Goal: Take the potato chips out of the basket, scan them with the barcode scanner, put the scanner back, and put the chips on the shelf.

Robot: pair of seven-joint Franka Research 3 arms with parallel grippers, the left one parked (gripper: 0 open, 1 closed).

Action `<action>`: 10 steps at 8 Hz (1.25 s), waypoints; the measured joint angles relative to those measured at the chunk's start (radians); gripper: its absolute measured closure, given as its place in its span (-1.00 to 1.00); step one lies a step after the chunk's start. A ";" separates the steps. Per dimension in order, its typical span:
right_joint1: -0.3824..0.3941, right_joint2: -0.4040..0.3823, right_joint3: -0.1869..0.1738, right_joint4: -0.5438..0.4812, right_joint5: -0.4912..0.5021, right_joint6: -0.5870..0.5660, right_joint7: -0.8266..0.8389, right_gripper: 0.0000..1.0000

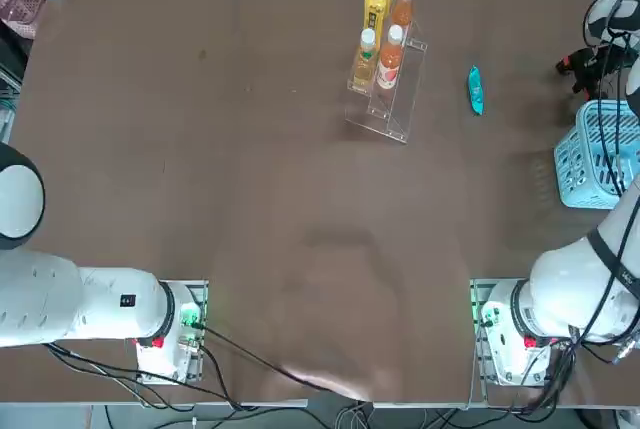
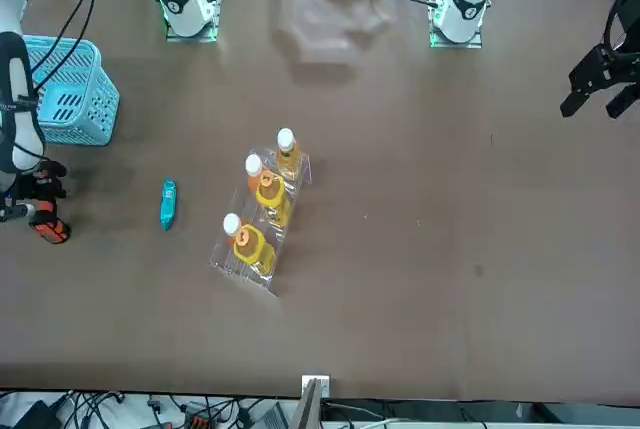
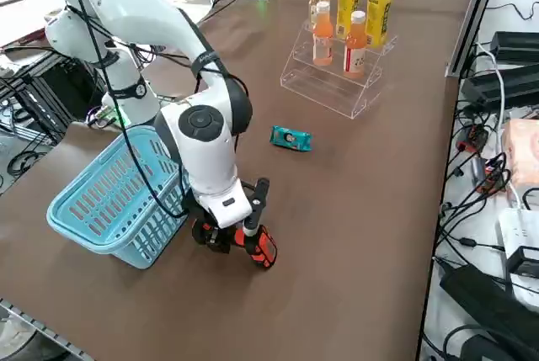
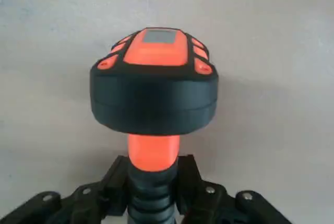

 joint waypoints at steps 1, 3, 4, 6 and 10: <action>-0.002 0.003 0.000 0.000 0.001 0.002 0.000 0.19; -0.003 0.005 0.000 0.000 0.008 0.003 0.000 0.19; -0.003 0.006 0.000 0.000 0.009 0.005 0.000 0.19; -0.004 0.010 0.000 0.000 0.009 0.006 0.000 0.15; -0.004 0.015 0.000 0.005 0.009 0.011 0.000 -0.42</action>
